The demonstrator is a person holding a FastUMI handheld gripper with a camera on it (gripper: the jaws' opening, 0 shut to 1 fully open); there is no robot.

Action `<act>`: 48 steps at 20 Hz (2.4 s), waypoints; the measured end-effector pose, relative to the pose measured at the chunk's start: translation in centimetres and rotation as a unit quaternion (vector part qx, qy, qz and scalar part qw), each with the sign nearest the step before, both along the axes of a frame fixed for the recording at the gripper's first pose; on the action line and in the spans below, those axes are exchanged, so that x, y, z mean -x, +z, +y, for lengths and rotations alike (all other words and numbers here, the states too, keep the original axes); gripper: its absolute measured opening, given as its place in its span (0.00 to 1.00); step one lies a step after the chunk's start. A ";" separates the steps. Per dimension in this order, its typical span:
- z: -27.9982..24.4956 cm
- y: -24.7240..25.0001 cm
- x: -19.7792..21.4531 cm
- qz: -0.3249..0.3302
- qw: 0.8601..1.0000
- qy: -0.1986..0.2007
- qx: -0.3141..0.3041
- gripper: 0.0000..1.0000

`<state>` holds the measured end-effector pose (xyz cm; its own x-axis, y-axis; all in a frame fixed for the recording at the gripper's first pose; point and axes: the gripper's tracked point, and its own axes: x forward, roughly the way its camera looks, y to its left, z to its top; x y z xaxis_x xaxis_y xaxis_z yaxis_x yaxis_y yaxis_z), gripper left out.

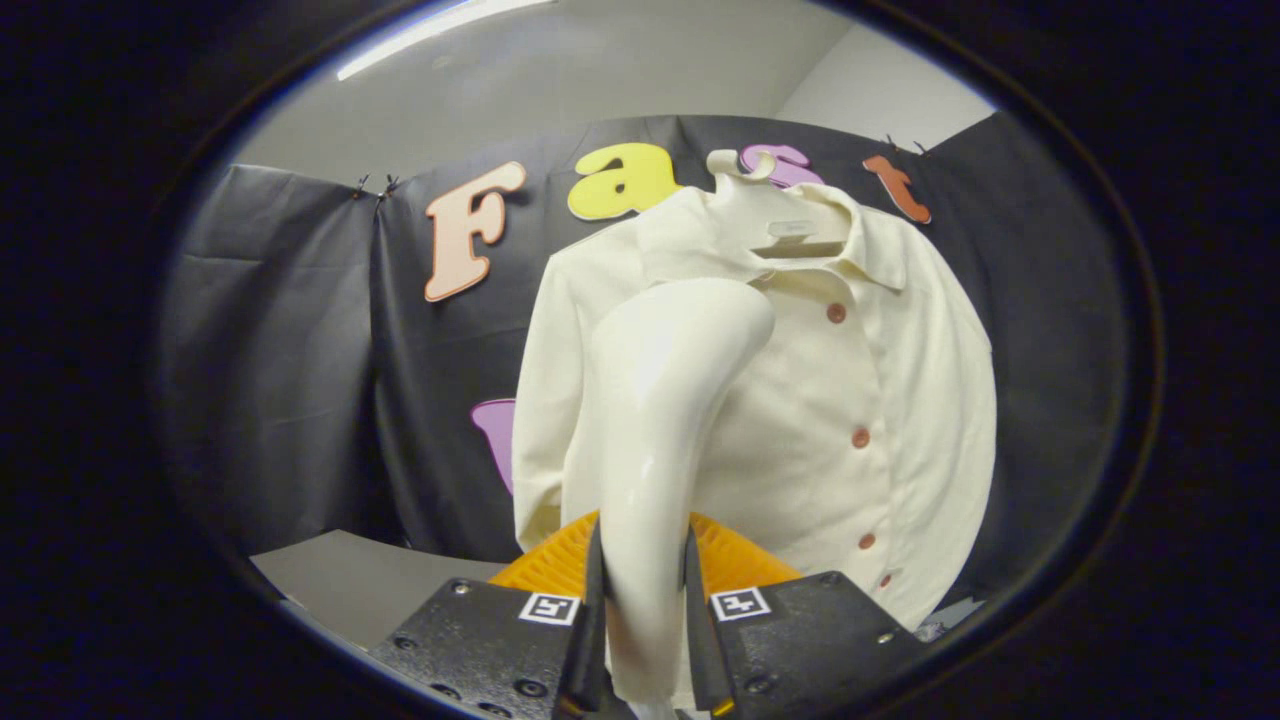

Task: Iron the clothes twice with a garment steamer, once on the left side and once on the right side.

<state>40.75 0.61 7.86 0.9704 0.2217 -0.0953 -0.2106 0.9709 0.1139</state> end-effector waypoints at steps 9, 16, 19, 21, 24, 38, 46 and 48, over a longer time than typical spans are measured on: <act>-0.8 -5.4 2.6 0.045 0.999 0.012 -0.005 0.34; -1.6 -9.8 4.4 0.071 0.997 0.030 -0.006 0.34; -1.8 -11.8 5.1 0.092 0.995 0.034 -0.002 0.35; -1.9 -13.4 5.8 0.104 0.994 0.041 0.004 0.35; -1.9 -15.8 6.8 0.124 0.991 0.051 0.006 0.35; -3.3 -29.7 11.2 0.222 0.973 0.067 0.007 0.35; -2.7 -34.1 11.9 0.261 0.963 0.067 0.001 0.35; -2.7 -34.3 11.8 0.266 0.962 0.067 0.003 0.35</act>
<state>28.98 -2.09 -26.41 0.7464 0.3388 -0.5728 -0.2468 0.9402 0.2346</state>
